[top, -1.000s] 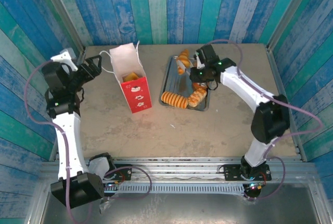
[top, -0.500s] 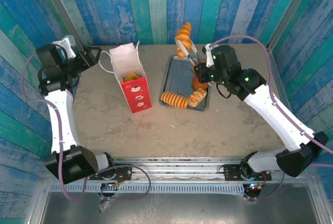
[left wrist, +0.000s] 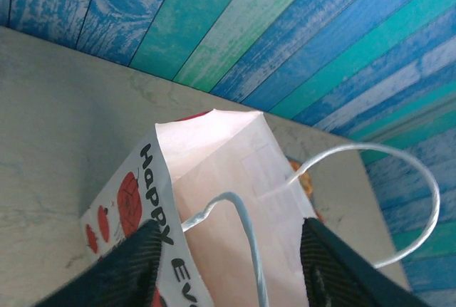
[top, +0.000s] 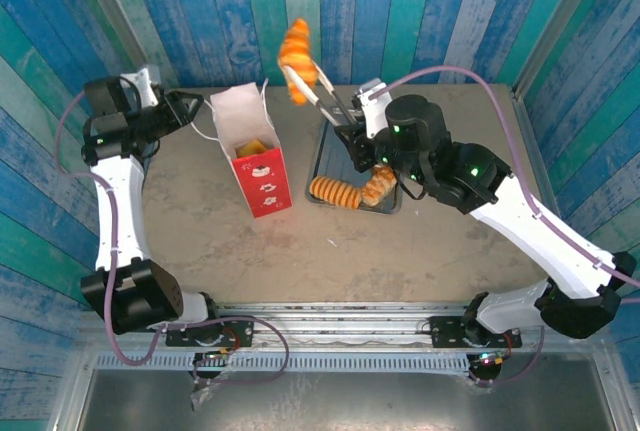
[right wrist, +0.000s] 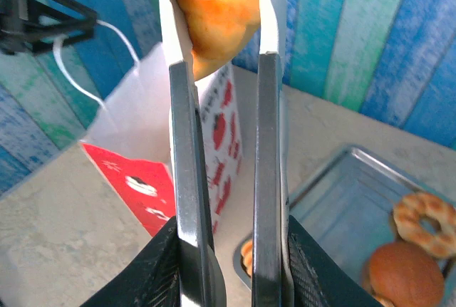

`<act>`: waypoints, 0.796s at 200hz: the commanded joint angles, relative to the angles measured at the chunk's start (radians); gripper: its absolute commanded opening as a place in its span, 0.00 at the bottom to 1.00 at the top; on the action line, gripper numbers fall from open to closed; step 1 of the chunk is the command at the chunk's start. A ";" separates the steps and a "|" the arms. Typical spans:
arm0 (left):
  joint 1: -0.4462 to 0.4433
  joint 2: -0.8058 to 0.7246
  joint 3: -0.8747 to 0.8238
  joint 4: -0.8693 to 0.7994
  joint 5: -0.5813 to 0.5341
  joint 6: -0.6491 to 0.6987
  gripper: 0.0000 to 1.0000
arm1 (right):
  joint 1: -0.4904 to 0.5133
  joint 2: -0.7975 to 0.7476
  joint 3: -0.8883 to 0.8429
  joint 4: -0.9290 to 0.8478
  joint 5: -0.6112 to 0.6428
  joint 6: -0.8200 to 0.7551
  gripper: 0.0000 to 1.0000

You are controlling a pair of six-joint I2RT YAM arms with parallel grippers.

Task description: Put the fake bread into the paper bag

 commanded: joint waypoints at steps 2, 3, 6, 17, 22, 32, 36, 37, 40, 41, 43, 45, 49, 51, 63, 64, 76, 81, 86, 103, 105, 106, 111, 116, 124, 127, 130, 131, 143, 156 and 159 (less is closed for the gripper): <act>0.000 0.033 0.026 0.017 0.018 0.012 0.43 | 0.058 0.049 0.074 0.090 0.029 -0.082 0.11; 0.000 0.033 0.026 0.019 0.018 0.013 0.42 | 0.059 0.051 0.077 0.089 0.030 -0.083 0.11; 0.000 0.033 0.026 0.019 0.018 0.013 0.41 | 0.067 0.060 0.085 0.091 0.032 -0.090 0.11; 0.000 0.034 0.026 0.023 0.021 0.012 0.34 | 0.093 0.092 0.114 0.088 0.046 -0.106 0.11; 0.000 0.035 0.026 0.025 0.020 0.012 0.31 | 0.102 0.107 0.125 0.087 0.051 -0.112 0.11; -0.001 0.034 0.028 0.025 0.021 0.012 0.26 | 0.115 0.136 0.152 0.080 0.055 -0.119 0.11; -0.001 0.034 0.028 0.027 0.019 0.013 0.23 | 0.121 0.147 0.160 0.077 0.056 -0.121 0.11; -0.001 0.034 0.027 0.028 0.019 0.013 0.23 | 0.121 0.150 0.164 0.077 0.056 -0.121 0.11; -0.001 0.032 0.027 0.028 0.017 0.013 0.21 | 0.124 0.159 0.172 0.074 0.054 -0.122 0.11; -0.001 0.032 0.027 0.028 0.018 0.013 0.20 | 0.125 0.161 0.174 0.073 0.054 -0.123 0.11; -0.001 0.031 0.027 0.029 0.017 0.012 0.18 | 0.127 0.167 0.179 0.070 0.055 -0.124 0.11; -0.001 0.030 0.027 0.029 0.015 0.011 0.16 | 0.129 0.173 0.184 0.068 0.055 -0.124 0.11; -0.001 0.028 0.027 0.031 0.011 0.013 0.13 | 0.134 0.184 0.194 0.063 0.055 -0.126 0.11; 0.000 0.027 0.026 0.032 0.009 0.014 0.12 | 0.136 0.188 0.199 0.059 0.056 -0.128 0.11; -0.002 0.015 0.021 0.039 -0.002 0.011 0.05 | 0.144 0.221 0.228 0.039 0.057 -0.133 0.11; -0.001 0.014 0.021 0.040 -0.004 0.011 0.04 | 0.144 0.224 0.230 0.037 0.057 -0.133 0.11; -0.001 0.003 0.019 0.035 -0.026 0.016 0.01 | 0.153 0.256 0.258 0.015 0.062 -0.142 0.11; -0.001 -0.002 0.018 0.034 -0.032 0.019 0.00 | 0.156 0.269 0.270 0.005 0.067 -0.145 0.11; 0.000 -0.006 0.016 0.032 -0.039 0.021 0.00 | 0.159 0.282 0.282 -0.008 0.071 -0.146 0.11; -0.001 -0.020 0.013 0.025 -0.060 0.029 0.00 | 0.162 0.324 0.316 -0.040 0.074 -0.147 0.11; 0.000 -0.022 0.010 0.024 -0.060 0.030 0.00 | 0.163 0.327 0.320 -0.041 0.075 -0.147 0.11; 0.000 -0.022 0.011 0.025 -0.061 0.031 0.00 | 0.163 0.329 0.321 -0.043 0.075 -0.146 0.11; 0.000 -0.026 0.009 0.022 -0.063 0.031 0.00 | 0.163 0.341 0.330 -0.050 0.076 -0.146 0.11; -0.001 -0.028 0.007 0.023 -0.066 0.033 0.00 | 0.164 0.351 0.337 -0.058 0.078 -0.145 0.11; -0.001 -0.032 0.004 0.020 -0.069 0.035 0.00 | 0.163 0.369 0.350 -0.067 0.084 -0.147 0.11; -0.001 -0.032 0.003 0.020 -0.071 0.036 0.00 | 0.163 0.376 0.355 -0.071 0.088 -0.145 0.11; -0.001 -0.034 0.002 0.019 -0.073 0.036 0.00 | 0.164 0.383 0.361 -0.077 0.091 -0.146 0.11; -0.001 -0.035 0.002 0.020 -0.073 0.037 0.00 | 0.164 0.384 0.363 -0.078 0.092 -0.146 0.11; -0.001 -0.038 0.000 0.019 -0.077 0.040 0.00 | 0.163 0.412 0.389 -0.101 0.103 -0.149 0.12; 0.000 -0.040 -0.001 0.017 -0.082 0.040 0.00 | 0.164 0.444 0.425 -0.140 0.118 -0.149 0.12; -0.001 -0.041 -0.002 0.017 -0.083 0.040 0.00 | 0.164 0.451 0.433 -0.148 0.121 -0.151 0.12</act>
